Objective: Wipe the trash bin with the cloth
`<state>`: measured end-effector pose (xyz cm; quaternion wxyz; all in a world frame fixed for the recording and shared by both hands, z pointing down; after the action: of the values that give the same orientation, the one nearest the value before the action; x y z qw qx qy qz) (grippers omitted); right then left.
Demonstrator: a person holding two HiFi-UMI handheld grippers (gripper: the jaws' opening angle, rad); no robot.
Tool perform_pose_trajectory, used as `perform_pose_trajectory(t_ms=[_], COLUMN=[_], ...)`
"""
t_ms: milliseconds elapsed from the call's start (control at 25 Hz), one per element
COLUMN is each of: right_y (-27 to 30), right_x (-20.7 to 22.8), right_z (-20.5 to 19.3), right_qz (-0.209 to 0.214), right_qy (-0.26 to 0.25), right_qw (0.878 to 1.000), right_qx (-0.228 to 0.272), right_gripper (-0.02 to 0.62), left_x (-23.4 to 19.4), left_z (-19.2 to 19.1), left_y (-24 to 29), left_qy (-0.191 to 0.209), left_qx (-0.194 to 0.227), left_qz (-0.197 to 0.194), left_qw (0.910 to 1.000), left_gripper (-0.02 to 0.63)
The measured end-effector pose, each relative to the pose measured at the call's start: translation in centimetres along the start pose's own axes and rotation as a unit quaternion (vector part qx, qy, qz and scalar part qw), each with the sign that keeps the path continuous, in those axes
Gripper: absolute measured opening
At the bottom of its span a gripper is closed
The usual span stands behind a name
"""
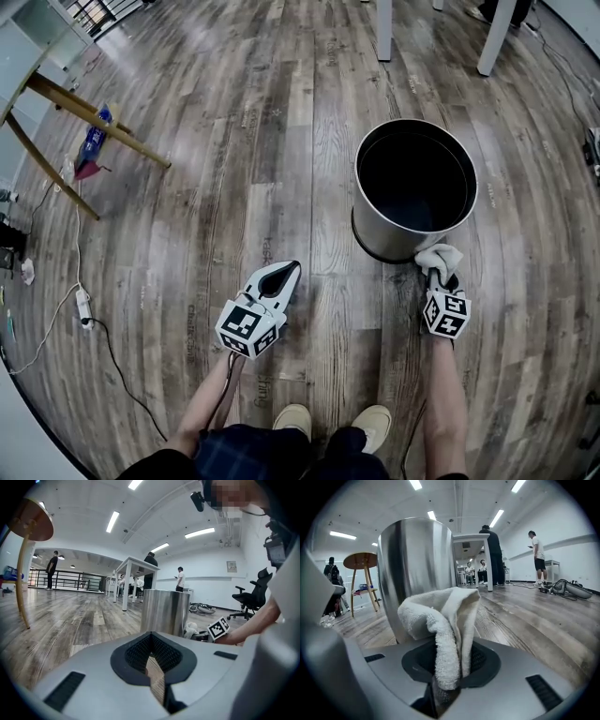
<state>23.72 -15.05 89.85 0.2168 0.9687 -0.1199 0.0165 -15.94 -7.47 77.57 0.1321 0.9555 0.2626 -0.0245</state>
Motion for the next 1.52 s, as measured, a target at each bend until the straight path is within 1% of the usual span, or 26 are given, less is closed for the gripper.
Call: perform_pose_trajectory(t_ms=[120, 200, 320, 400, 480, 560, 680, 800, 880, 1000, 1160, 1360, 1520], right_y=[-0.1, -1.3, -5.2, -8.0, -10.0, -11.3, -11.7, -10.8, -10.5, -10.5, -11.6, -13.8, -16.1], right_x=[0.0, -0.1, 0.0, -0.3, -1.8, -4.1, -8.2, -12.7, -14.5, -15.0, -14.7, -14.1, -14.2], right_z=[0.0, 0.1, 1.6, 3.9, 6.5, 8.3, 9.2, 9.4, 9.6, 10.3, 12.6, 17.0, 21.4], right_qz=[0.0, 0.007, 0.029, 0.047, 0.08, 0.121, 0.179, 0.241, 0.264, 0.269, 0.261, 0.247, 0.24], right_qy=[0.007, 0.01, 0.014, 0.037, 0.038, 0.018, -0.014, -0.021, -0.023, -0.017, -0.013, -0.014, -0.012], right_qw=[1.0, 1.0, 0.998, 0.995, 0.989, 0.983, 0.975, 0.962, 0.956, 0.954, 0.957, 0.961, 0.964], right_qx=[0.001, 0.011, 0.047, 0.086, 0.118, 0.135, 0.134, 0.126, 0.127, 0.134, 0.125, 0.123, 0.118], right_gripper=[0.087, 0.087, 0.087, 0.087, 0.087, 0.087, 0.087, 0.087, 0.087, 0.087, 0.087, 0.087, 0.087], left_x=[0.1, 0.1, 0.0, 0.1, 0.3, 0.7, 1.0, 1.2, 1.4, 1.3, 1.6, 2.1, 3.0], left_z=[0.2, 0.3, 0.5, 0.6, 0.8, 1.0, 1.2, 1.4, 1.5, 2.3, 5.0, 10.8, 16.5], left_y=[-0.1, -0.2, -0.3, -0.2, 0.1, 0.3, 0.4, 0.6, 0.6, 0.6, 0.1, -0.5, -1.2], left_qy=[0.002, 0.002, -0.001, 0.0, 0.0, 0.002, 0.0, -0.002, -0.002, 0.0, 0.011, 0.017, 0.01], left_qx=[0.001, 0.005, 0.009, 0.011, 0.015, 0.018, 0.021, 0.025, 0.028, 0.038, 0.033, 0.044, 0.056], left_qz=[0.0, 0.003, 0.008, 0.009, 0.006, 0.002, -0.003, -0.004, -0.006, -0.013, -0.028, -0.044, -0.05], left_qw=[1.0, 1.0, 0.9999, 0.9999, 0.9999, 0.9998, 0.9998, 0.9997, 0.9996, 0.9992, 0.999, 0.9979, 0.9972], left_gripper=[-0.003, -0.003, -0.003, -0.003, -0.003, -0.003, -0.003, -0.003, -0.003, -0.003, -0.003, -0.003, -0.003])
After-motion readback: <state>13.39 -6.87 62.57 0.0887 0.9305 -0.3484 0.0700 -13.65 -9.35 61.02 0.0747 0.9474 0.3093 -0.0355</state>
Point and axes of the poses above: the fingertips, and each gripper's own axes: y forward along the fingers, x to its right, z out of its top, the point moved 10 cm from there along -y, backward along the fingers, and after that the axes turned 3 degrees about x, right-handed, at the moved point
